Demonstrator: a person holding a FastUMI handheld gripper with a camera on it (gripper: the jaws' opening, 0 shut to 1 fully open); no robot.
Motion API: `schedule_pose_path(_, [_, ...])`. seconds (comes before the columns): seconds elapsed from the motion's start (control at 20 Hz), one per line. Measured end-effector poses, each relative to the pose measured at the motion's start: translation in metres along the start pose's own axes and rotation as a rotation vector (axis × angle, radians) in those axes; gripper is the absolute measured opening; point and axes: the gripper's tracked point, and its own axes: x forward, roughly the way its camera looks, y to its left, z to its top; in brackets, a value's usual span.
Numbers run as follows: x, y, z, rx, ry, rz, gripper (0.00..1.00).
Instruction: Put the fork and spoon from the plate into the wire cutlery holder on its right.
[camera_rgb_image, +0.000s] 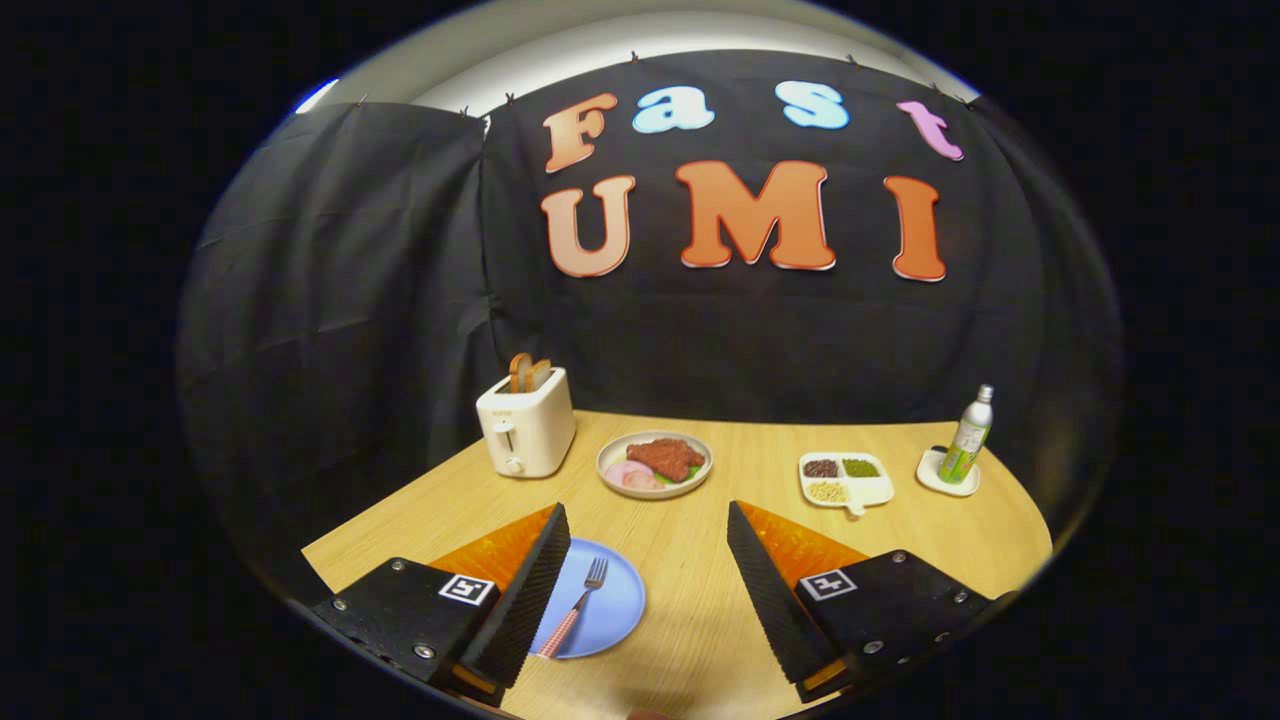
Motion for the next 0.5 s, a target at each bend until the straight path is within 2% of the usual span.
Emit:
schedule_pose_path(0.15, [0.013,0.025,-0.030,-0.031,0.109,0.039,0.90])
schedule_pose_path(0.35, [0.023,0.043,-0.068,-0.156,0.175,0.024,0.87])
schedule_pose_path(0.5, [0.027,0.057,-0.102,-0.163,0.249,0.038,0.80])
